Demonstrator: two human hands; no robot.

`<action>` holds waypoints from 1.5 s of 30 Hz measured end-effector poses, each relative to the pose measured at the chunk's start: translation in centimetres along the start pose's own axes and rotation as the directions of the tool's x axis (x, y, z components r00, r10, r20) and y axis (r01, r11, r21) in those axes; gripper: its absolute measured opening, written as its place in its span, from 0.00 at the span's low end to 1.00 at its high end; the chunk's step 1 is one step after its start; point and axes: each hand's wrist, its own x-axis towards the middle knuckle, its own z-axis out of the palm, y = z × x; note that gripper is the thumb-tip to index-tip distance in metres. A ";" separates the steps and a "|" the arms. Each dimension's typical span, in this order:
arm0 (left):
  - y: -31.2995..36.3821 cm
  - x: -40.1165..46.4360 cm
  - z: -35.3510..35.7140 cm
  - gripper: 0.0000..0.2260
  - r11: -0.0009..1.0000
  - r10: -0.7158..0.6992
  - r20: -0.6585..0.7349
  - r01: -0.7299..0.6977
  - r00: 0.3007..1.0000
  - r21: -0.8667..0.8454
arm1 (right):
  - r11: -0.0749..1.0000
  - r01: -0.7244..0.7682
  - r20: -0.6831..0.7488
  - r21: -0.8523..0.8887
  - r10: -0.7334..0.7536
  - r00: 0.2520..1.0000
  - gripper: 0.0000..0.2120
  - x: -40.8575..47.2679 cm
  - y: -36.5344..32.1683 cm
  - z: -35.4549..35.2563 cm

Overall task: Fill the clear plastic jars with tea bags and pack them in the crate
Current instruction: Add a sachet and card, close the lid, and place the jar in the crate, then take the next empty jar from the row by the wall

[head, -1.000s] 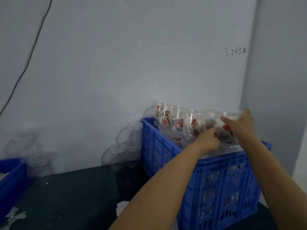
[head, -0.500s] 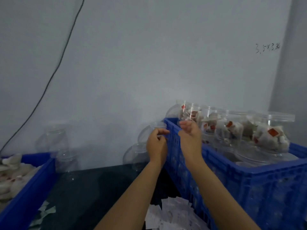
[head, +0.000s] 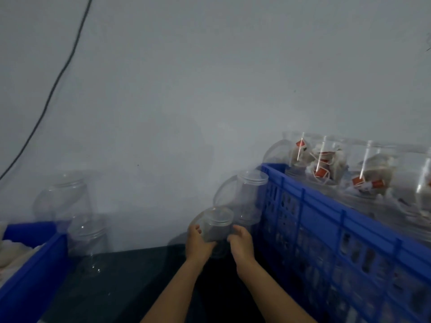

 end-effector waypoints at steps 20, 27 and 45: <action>3.0 -11.3 -6.2 0.40 0.730 0.567 -0.055 -0.470 0.822 0.496 | 0.807 0.542 0.342 -0.234 -0.453 0.823 0.32 -6.3 -4.7 -1.0; 5.1 -20.5 -10.8 0.37 0.843 0.409 0.116 -0.423 0.905 0.332 | 0.827 0.557 0.511 -0.076 -0.448 0.734 0.18 -14.6 -6.0 -3.7; 2.1 -27.5 -15.6 0.41 0.985 0.102 0.418 -0.034 0.903 -0.167 | 0.826 0.438 0.843 -0.355 0.081 0.531 0.37 -20.8 -8.0 -5.8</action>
